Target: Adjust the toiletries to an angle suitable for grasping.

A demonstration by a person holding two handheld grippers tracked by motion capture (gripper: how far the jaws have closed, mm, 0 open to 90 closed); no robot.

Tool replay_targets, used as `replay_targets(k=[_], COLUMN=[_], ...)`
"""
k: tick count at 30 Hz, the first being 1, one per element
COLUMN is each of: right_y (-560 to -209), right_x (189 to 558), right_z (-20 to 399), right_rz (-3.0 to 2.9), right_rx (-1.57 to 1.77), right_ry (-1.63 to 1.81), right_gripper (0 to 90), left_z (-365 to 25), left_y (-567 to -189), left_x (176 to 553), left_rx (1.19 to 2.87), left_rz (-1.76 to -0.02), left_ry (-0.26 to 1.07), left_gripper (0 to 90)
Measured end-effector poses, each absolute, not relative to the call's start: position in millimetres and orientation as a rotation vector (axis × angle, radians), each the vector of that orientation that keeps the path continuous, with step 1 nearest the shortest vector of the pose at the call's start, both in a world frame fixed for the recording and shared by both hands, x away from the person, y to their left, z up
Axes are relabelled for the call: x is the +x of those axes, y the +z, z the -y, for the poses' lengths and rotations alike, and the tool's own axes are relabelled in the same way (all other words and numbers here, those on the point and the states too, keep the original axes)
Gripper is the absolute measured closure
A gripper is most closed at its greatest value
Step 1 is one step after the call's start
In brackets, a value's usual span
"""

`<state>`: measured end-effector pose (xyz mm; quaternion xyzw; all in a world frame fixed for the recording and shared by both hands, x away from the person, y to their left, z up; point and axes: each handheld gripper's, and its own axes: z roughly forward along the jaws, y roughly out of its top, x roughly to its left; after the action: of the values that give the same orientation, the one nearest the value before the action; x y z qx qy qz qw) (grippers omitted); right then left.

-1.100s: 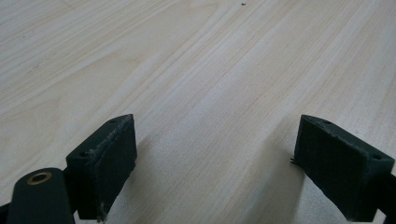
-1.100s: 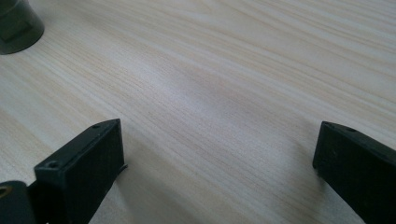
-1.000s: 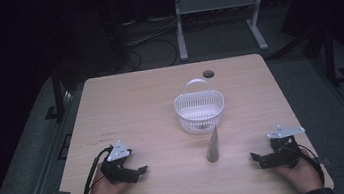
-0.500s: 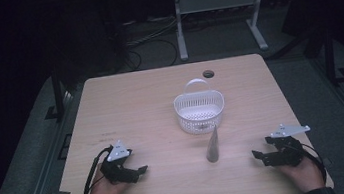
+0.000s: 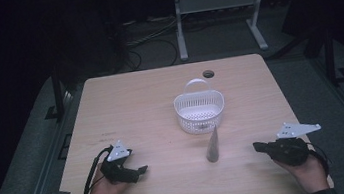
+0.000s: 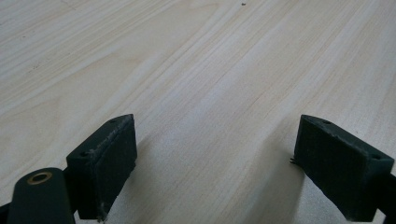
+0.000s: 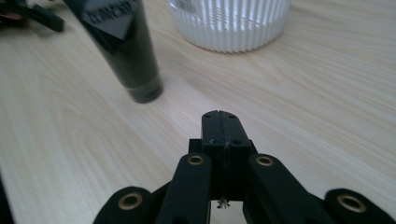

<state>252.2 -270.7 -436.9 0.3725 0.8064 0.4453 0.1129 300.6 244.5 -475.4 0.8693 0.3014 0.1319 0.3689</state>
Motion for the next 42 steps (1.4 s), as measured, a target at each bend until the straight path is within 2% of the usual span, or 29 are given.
replay_targets(k=[18,42], right_y=[-397,-381], right_x=[250,266], right_z=[244,192], right_rz=[-2.375,-2.456], right_rx=[0.897,0.711], right_ry=[1.503,1.575], right_gripper=[90.0,90.0], left_z=[-244,-244], left_y=[-476,-476], left_x=[301,301], left_rx=[2.227,2.226], left_rz=[-0.775,-0.775], left_ry=[0.339,0.339], left_gripper=[12.3,12.3])
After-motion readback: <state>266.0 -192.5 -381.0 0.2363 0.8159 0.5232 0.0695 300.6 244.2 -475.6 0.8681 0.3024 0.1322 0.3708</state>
